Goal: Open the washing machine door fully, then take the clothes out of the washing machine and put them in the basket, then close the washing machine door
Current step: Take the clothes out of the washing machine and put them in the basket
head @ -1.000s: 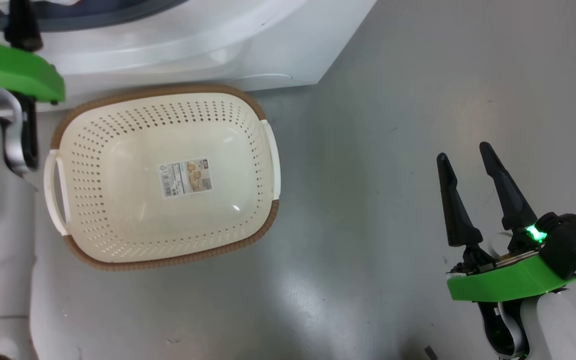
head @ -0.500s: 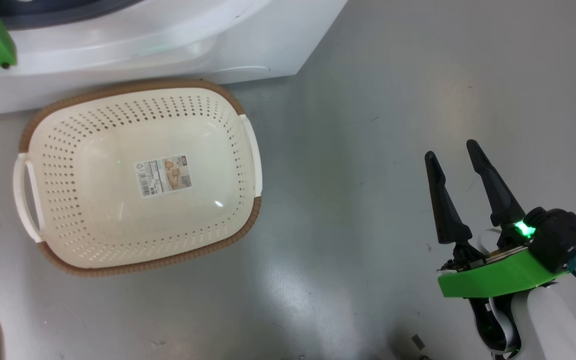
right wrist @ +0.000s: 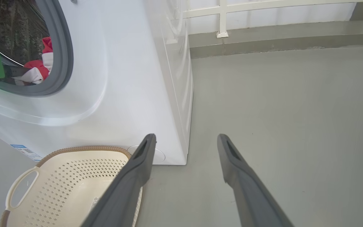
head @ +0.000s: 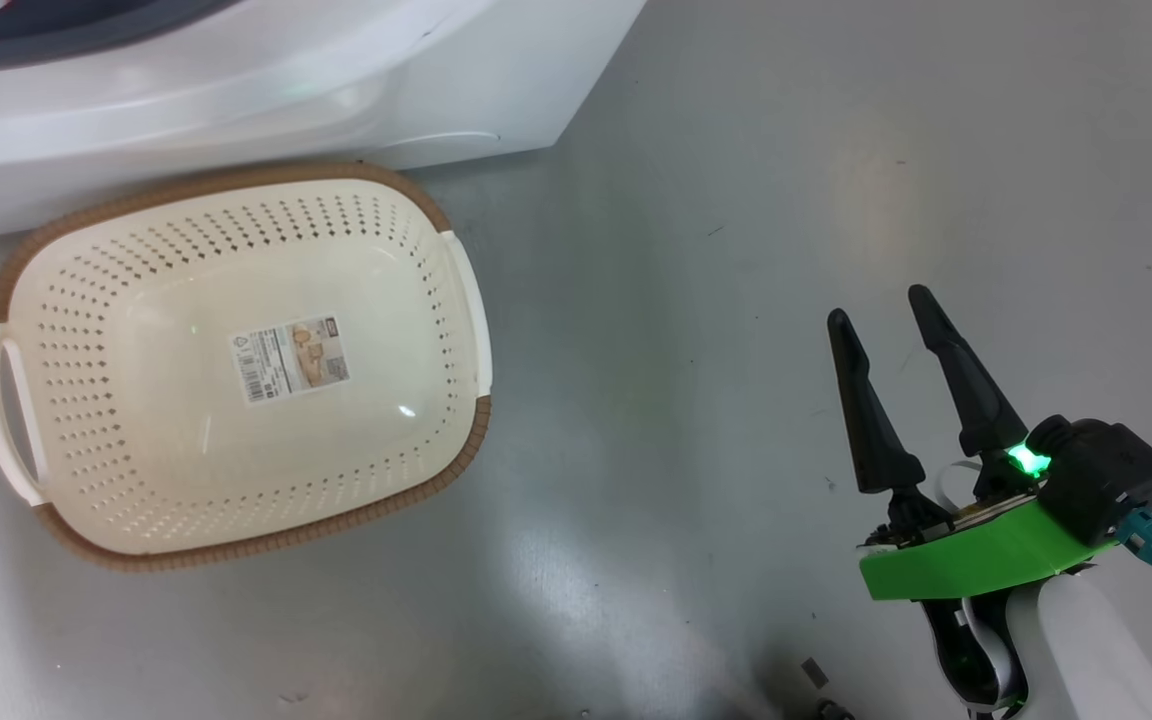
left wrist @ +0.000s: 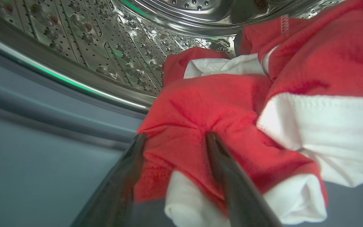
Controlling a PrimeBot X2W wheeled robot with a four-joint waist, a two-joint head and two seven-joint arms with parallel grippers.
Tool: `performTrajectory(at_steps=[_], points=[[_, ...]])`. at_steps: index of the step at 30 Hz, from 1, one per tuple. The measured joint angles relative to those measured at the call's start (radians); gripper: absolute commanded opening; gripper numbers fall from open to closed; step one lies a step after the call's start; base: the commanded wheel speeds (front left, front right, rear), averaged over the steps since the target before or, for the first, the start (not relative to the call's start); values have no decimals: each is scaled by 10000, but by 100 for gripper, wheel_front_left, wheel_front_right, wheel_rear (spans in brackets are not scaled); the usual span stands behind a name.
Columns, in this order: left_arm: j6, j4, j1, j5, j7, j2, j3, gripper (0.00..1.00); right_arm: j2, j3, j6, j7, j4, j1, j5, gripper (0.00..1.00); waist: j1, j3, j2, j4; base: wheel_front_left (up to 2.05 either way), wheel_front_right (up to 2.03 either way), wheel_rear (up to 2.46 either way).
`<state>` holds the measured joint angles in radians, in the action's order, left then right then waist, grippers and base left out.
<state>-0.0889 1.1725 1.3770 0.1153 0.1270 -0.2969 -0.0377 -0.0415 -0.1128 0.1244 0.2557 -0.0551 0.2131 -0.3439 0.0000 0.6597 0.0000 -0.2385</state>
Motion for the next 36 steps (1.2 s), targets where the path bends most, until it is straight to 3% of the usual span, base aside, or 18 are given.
performTrajectory(at_steps=[3,4,5,6,7,15,17,36], points=[[-86,69,35,-13,31,-38,-96,100,-2,0,0,0,-4,1,-15,100,0,9,0,-39,0,0,0],[-88,73,41,-13,19,-44,-142,79,0,2,0,0,-4,1,-15,100,0,17,0,-41,0,0,0],[-88,79,42,-13,17,-48,-176,35,0,4,0,0,-4,3,-15,100,0,25,0,-39,0,0,0],[-90,94,42,-13,-27,-46,-201,9,0,10,0,0,-4,4,-15,100,0,31,0,-32,0,0,0],[-90,125,42,-13,-67,-42,-228,0,0,12,0,0,-6,5,-15,100,1,34,0,-22,0,0,0],[21,196,7,128,-926,-2,-249,0,-2,6,0,0,-10,32,-71,100,0,95,0,61,0,0,0],[284,161,-33,326,-1225,29,-157,0,-2,6,0,0,-31,60,-77,100,1,118,0,84,0,0,0],[1246,-1210,-1150,884,-3559,176,-207,0,-6,-59,0,0,-199,181,-272,100,0,99,0,450,0,0,0]])
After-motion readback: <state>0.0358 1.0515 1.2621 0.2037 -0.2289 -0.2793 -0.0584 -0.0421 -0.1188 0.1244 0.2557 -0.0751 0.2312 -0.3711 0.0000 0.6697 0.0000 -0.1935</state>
